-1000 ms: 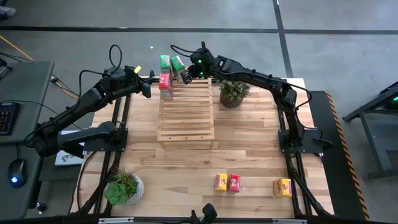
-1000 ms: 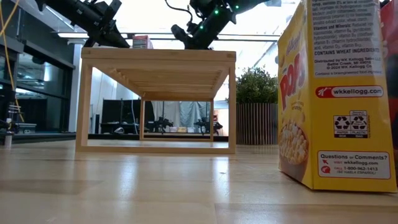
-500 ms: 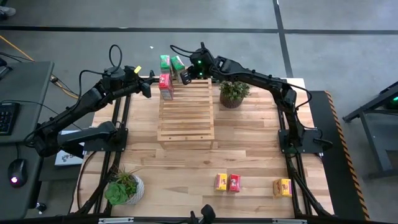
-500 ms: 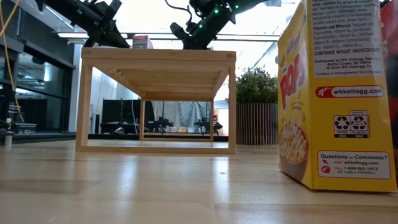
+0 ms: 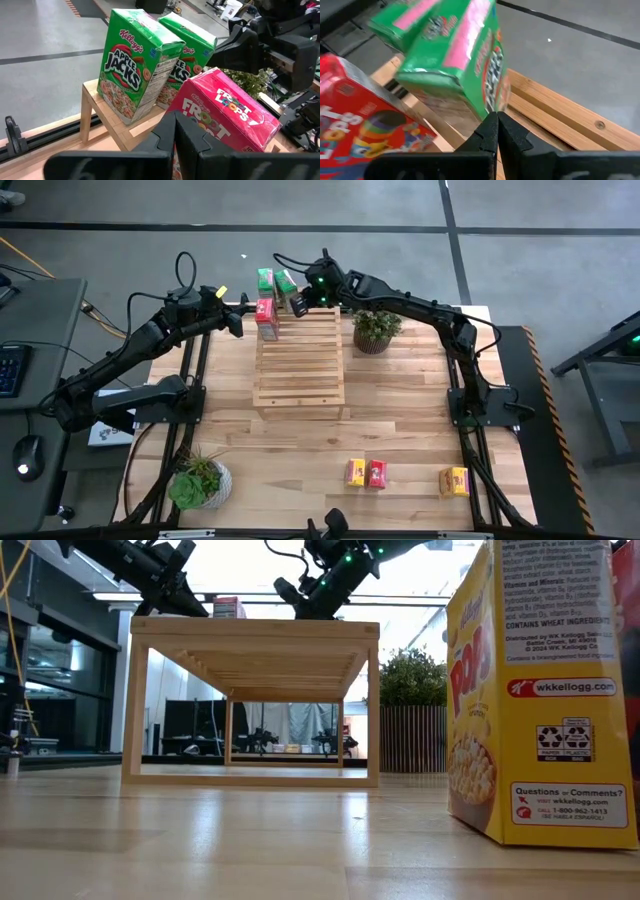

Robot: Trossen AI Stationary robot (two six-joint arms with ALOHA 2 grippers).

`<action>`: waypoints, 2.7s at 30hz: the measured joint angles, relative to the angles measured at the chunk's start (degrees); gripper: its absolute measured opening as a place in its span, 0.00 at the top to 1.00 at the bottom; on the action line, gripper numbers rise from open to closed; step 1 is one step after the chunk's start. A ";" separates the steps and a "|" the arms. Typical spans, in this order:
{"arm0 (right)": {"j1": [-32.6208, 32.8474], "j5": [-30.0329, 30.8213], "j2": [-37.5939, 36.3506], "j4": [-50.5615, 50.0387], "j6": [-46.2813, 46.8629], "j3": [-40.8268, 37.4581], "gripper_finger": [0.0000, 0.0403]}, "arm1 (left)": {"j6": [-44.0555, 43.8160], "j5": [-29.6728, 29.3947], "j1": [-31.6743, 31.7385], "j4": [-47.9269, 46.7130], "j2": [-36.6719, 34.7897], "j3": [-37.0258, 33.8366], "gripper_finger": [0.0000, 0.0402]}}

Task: Stack cereal on shelf
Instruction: Adjust the green cereal box, then put the red cereal box aligned with the other red cereal box on the shelf

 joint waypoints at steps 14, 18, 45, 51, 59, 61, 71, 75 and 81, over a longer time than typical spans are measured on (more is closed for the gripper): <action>-0.56 -0.38 -0.04 2.16 -0.59 0.00 1.00 | -0.03 0.02 0.00 0.00 0.00 0.00 1.00; -0.59 -2.24 -0.04 2.16 -0.59 0.00 1.00 | -0.01 0.02 0.00 0.00 0.00 0.00 1.00; 0.08 -5.81 -0.04 0.41 1.30 0.00 1.00 | 0.01 0.02 0.00 0.00 0.01 0.00 1.00; 0.55 -6.49 -0.04 0.43 1.93 0.00 1.00 | 0.01 0.02 0.00 0.00 0.00 0.00 1.00; -0.54 -5.86 -2.46 -10.50 -4.87 -0.02 1.00 | 0.57 3.89 -0.04 -1.26 -2.19 0.00 1.00; -1.11 -5.61 -4.40 -17.76 -8.02 -0.02 1.00 | 0.47 4.37 -0.23 -2.86 -3.99 0.00 1.00; 3.45 -7.05 -23.03 -28.36 -12.26 -21.32 1.00 | -5.19 2.46 -5.32 -5.20 -13.89 0.00 1.00; 8.40 -12.85 -37.96 -19.13 -2.39 -39.02 1.00 | -8.50 0.37 -7.79 -5.12 -17.53 0.00 1.00; 19.87 -22.01 -58.21 -5.52 21.44 -54.93 1.00 | -9.53 -4.03 -9.62 -5.11 -20.35 0.00 1.00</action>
